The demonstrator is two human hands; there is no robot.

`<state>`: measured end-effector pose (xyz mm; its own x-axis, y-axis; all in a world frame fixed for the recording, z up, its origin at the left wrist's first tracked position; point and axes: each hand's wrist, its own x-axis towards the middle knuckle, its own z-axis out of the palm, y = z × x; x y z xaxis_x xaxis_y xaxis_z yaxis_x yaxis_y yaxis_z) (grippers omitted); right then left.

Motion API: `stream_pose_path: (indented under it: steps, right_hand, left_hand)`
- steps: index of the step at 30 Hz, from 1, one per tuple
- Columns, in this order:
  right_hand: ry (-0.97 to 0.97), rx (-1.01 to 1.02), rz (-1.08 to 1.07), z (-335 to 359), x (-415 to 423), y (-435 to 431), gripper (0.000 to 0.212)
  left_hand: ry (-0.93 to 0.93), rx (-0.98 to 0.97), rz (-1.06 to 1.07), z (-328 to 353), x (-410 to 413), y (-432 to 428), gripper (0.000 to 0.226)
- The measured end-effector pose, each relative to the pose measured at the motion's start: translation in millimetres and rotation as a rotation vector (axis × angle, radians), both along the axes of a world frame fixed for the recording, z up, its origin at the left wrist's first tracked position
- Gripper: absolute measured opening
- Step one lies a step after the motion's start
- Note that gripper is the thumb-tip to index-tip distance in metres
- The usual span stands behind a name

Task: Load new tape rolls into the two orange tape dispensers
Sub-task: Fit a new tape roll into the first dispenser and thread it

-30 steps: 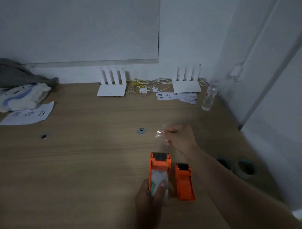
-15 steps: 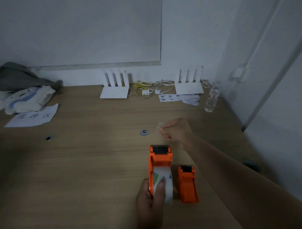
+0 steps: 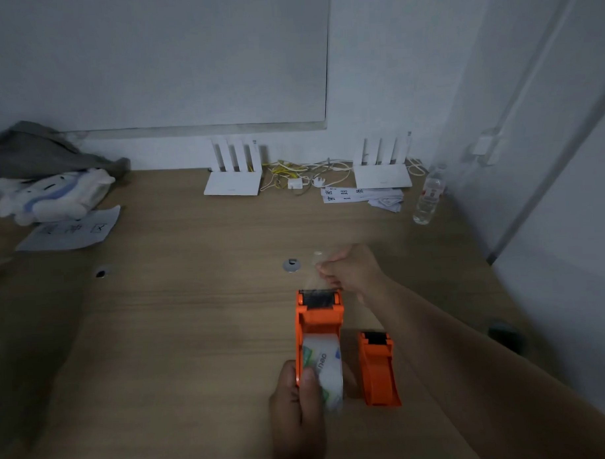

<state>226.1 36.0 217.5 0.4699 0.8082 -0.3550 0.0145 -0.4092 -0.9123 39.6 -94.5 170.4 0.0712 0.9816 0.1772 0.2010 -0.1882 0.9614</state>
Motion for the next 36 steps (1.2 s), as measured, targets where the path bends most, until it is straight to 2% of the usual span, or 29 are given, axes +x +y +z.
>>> stream_pose_path:
  steps: [3,8,12,14,16,18,20,22,24,27,30,33,36]
  right_hand:
    - [-0.018,-0.043,0.011,-5,0,-2,0.014]
    - [0.111,-0.065,0.049,-8,0,-12,0.019]
    - [0.188,-0.063,0.058,-14,-5,-17,0.015]
    - [0.258,-0.072,0.009,-20,-9,-23,0.025]
    - [0.305,-0.104,-0.025,-27,-12,-34,0.025]
    - [0.344,-0.162,-0.011,-40,-18,-49,0.039]
    - [0.484,-0.180,-0.009,-53,-27,-66,0.053]
    - [0.652,-0.131,-0.016,-70,-37,-82,0.057]
    - [0.698,-0.106,0.012,-76,-46,-99,0.059]
    - [0.626,0.032,0.075,-87,-56,-118,0.048]
    - [0.495,0.137,0.046,-91,-66,-127,0.034]
    - [0.281,0.132,0.027,-98,-72,-130,0.029]
    - [0.058,0.047,-0.011,-116,-75,-126,0.026]
  left_hand:
    - [0.002,0.005,0.016,3,-2,1,0.036]
    - [-0.024,0.014,0.037,7,-4,1,0.036]
    - [-0.031,0.005,0.063,1,-4,1,0.039]
    - [-0.059,0.012,0.063,2,-3,3,0.039]
    - [-0.101,0.008,0.063,5,-2,6,0.041]
    - [-0.136,-0.032,0.054,1,-1,10,0.045]
    - [-0.175,-0.097,0.071,-6,-1,14,0.052]
    - [-0.190,-0.135,0.093,-12,0,18,0.055]
    - [-0.187,-0.120,0.103,-15,1,20,0.049]
    - [-0.214,-0.139,0.094,-19,0,23,0.041]
    - [-0.252,-0.217,0.083,-30,-2,26,0.043]
    - [-0.179,-0.241,0.090,-46,-7,29,0.041]
    - [-0.054,-0.255,0.121,-70,-17,38,0.057]
